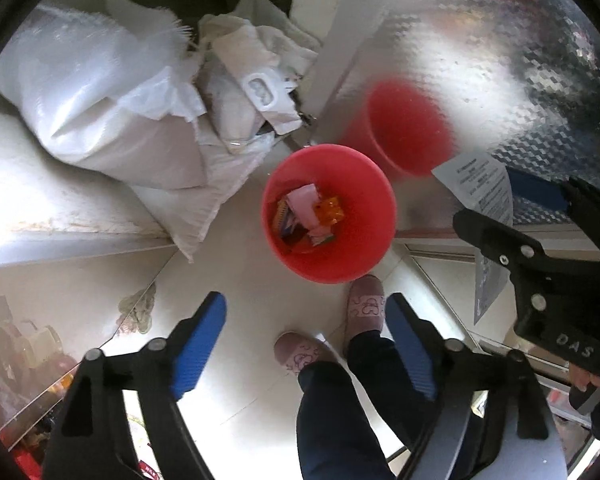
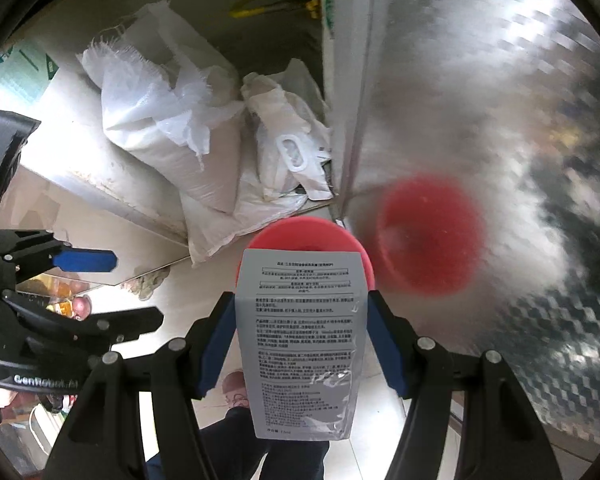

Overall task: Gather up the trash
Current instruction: 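Open the right tool dropping the white sachet into the red bin, then raise both tools back up over the counter toward the juice bottle, then grasp the purple-label juice bottle with the right tool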

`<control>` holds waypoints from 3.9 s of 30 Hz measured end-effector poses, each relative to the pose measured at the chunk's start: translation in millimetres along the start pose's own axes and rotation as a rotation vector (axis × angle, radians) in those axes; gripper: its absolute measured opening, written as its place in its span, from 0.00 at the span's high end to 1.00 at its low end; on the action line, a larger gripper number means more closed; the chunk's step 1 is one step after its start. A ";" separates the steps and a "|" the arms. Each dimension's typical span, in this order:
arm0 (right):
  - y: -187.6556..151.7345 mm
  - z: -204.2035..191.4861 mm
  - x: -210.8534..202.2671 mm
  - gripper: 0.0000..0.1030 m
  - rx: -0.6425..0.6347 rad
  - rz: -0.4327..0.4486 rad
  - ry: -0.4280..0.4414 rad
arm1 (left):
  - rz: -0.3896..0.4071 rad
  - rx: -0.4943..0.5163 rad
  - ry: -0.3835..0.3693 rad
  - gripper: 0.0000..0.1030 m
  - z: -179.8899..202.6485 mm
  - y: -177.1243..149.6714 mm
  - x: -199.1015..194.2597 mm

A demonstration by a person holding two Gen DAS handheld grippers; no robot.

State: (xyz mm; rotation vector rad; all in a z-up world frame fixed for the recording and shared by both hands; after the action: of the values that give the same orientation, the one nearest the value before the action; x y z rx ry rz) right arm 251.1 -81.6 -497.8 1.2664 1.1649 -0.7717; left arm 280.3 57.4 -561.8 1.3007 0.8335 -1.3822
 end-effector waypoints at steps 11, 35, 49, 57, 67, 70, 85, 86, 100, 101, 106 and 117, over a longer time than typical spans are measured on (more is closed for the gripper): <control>10.8 -13.0 34.1 0.41 -0.072 -0.030 0.019 | 0.050 -0.092 0.033 0.00 -28.1 -0.2 0.1; 3.1 -16.5 36.8 0.01 -0.125 -0.068 0.022 | 0.059 -0.097 0.103 0.00 -23.9 -11.5 -26.9; 27.3 -55.4 -135.1 0.01 -0.102 -0.008 0.050 | 0.163 -0.117 0.135 0.00 -4.1 -33.1 -214.3; 62.0 -67.6 -261.1 0.01 -0.054 0.089 0.009 | 0.320 -0.076 0.135 0.00 17.8 -18.7 -340.0; 86.9 -58.0 -362.9 0.01 0.010 0.245 -0.011 | 0.497 0.073 0.119 0.00 53.9 14.0 -442.6; 92.4 -53.4 -381.2 0.01 0.007 0.277 -0.030 | 0.529 0.099 0.124 0.00 60.4 24.1 -456.7; 143.8 3.4 -426.7 0.01 0.022 0.368 -0.077 | 0.567 0.136 0.089 0.00 97.1 95.9 -472.0; 149.9 8.1 -426.4 0.01 0.010 0.373 -0.078 | 0.566 0.136 0.091 0.00 97.7 103.5 -471.3; 254.8 91.5 -385.3 0.01 -0.088 0.334 0.022 | 0.518 0.114 0.077 0.00 123.0 252.0 -435.2; 260.8 98.0 -381.5 0.01 -0.095 0.328 0.026 | 0.505 0.115 0.074 0.00 127.4 264.5 -428.4; 296.1 133.7 -355.9 0.01 -0.124 0.288 0.048 | 0.448 0.107 0.061 0.00 146.5 311.9 -396.6; 365.5 190.9 -286.8 0.01 -0.230 0.193 0.051 | 0.396 0.006 0.068 0.00 154.4 388.0 -352.1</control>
State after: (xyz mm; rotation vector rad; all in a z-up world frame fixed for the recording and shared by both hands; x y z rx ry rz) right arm 554.9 -241.5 -131.1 1.1904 1.1183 -0.4516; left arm 575.0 -108.4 -132.8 1.4338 0.5763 -1.0318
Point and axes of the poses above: each gripper's, at about its wrist camera, not at the fingertips, and x roughly the way its jaws point, z to its right, y to its top, the point moved 3 cm from there along x, roughly the way its jaws point, and after that the axes turned 7 degrees about z, right-handed, at the moved point
